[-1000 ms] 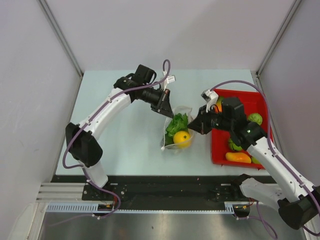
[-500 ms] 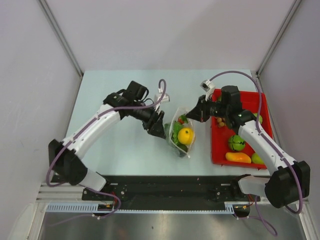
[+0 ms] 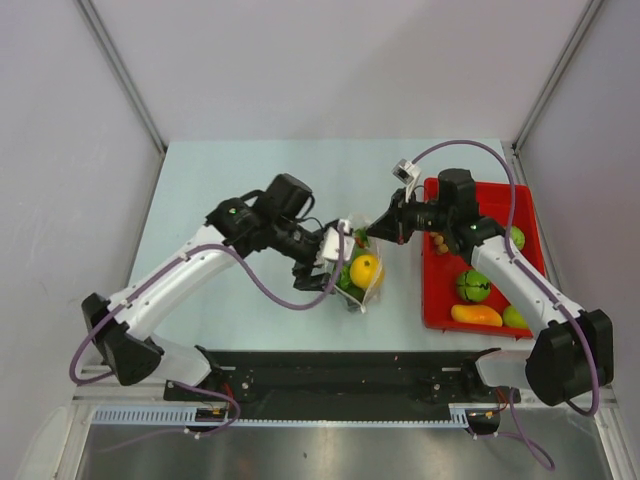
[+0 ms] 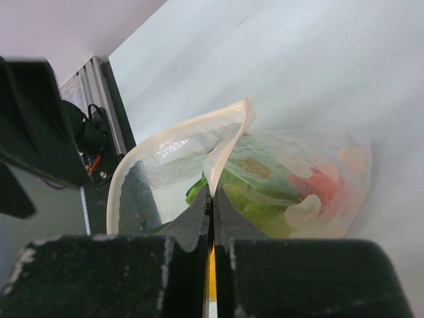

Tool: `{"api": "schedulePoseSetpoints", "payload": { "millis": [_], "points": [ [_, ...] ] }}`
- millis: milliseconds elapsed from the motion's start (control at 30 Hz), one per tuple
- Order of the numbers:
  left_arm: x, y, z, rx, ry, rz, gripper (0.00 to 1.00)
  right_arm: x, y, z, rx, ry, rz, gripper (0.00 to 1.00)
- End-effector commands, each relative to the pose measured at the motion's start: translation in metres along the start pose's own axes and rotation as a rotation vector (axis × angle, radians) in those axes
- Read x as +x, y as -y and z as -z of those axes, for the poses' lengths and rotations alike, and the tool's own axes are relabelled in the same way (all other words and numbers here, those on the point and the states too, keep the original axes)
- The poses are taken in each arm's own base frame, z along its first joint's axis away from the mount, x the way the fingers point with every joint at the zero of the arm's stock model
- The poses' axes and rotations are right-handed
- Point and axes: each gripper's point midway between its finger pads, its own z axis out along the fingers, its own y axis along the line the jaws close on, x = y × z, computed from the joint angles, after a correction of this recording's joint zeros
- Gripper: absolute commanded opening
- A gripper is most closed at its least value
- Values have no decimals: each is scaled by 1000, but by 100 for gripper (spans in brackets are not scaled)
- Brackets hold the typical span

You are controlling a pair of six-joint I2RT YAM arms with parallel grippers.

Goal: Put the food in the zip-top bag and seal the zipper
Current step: Zip the zipper food storage bag at the center of the board.

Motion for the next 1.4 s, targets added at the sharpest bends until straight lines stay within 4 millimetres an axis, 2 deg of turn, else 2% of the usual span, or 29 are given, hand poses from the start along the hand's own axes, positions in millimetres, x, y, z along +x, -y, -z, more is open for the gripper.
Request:
{"api": "schedulePoseSetpoints", "payload": {
  "millis": [0,100,133,200,233,267,400,433,467,533,567,600,633,667,700,733,767,800,833,900,933,967,1033,1067,1200,1367],
  "points": [
    [21,10,-25,82,-106,-273,80,-26,-7,0,-37,62,100,0],
    [45,21,-46,142,-176,-352,73,-26,-6,-1,-44,60,111,0],
    [57,21,-50,142,-206,-350,66,-26,-7,-3,-49,60,118,0],
    [59,14,-56,111,-203,-352,57,-26,-9,-5,-66,60,138,0],
    [62,16,-58,113,-204,-332,45,-25,-12,-8,-77,59,152,0],
    [59,14,-60,102,-194,-327,39,-26,-13,-9,-83,62,164,0],
    [55,16,-63,86,-182,-281,20,-26,-21,-22,-125,64,171,0],
    [54,17,-63,80,-180,-265,4,-33,-24,-25,-135,87,202,0],
    [48,15,-64,63,-158,-262,0,-31,-30,-30,-151,84,208,0],
    [29,11,-60,22,-99,-210,0,-36,-34,-37,-167,107,223,0],
    [19,11,-60,15,-61,-190,0,-42,-43,-40,-189,120,242,0],
    [12,11,-60,-5,-33,-102,0,-48,-47,-41,-193,135,259,9],
    [-2,5,-57,-45,16,-91,0,-55,-47,-39,-171,147,257,21],
    [-7,5,-56,-57,43,-59,0,-62,-42,-33,-146,160,255,35],
    [-4,9,-58,-59,55,31,0,-65,-39,-25,-122,160,241,62],
    [-12,4,-55,-95,94,40,0,-72,-41,-11,-103,179,255,72],
    [-12,3,-55,-113,108,109,0,-72,-33,3,-60,176,236,78],
    [-6,5,-57,-115,110,141,0,-71,-33,12,-38,170,234,88],
    [-15,0,-54,-144,148,138,0,-79,-38,29,5,198,291,90],
    [-15,-3,-55,-174,171,207,0,-70,-37,46,59,172,301,90],
    [-20,-9,-55,-194,196,213,0,-72,-46,60,85,184,384,90],
    [-21,-12,-56,-202,208,270,0,-58,-47,65,99,140,365,89],
    [-27,-23,-55,-225,235,313,0,-48,-51,76,123,112,398,87],
    [-29,-30,-56,-232,244,365,0,-36,-56,83,124,79,425,86],
    [-36,-49,-57,-256,279,404,0,-6,-67,94,102,16,463,81],
    [-37,-60,-58,-256,292,431,0,24,-70,96,81,-14,514,77]
  ]
}}
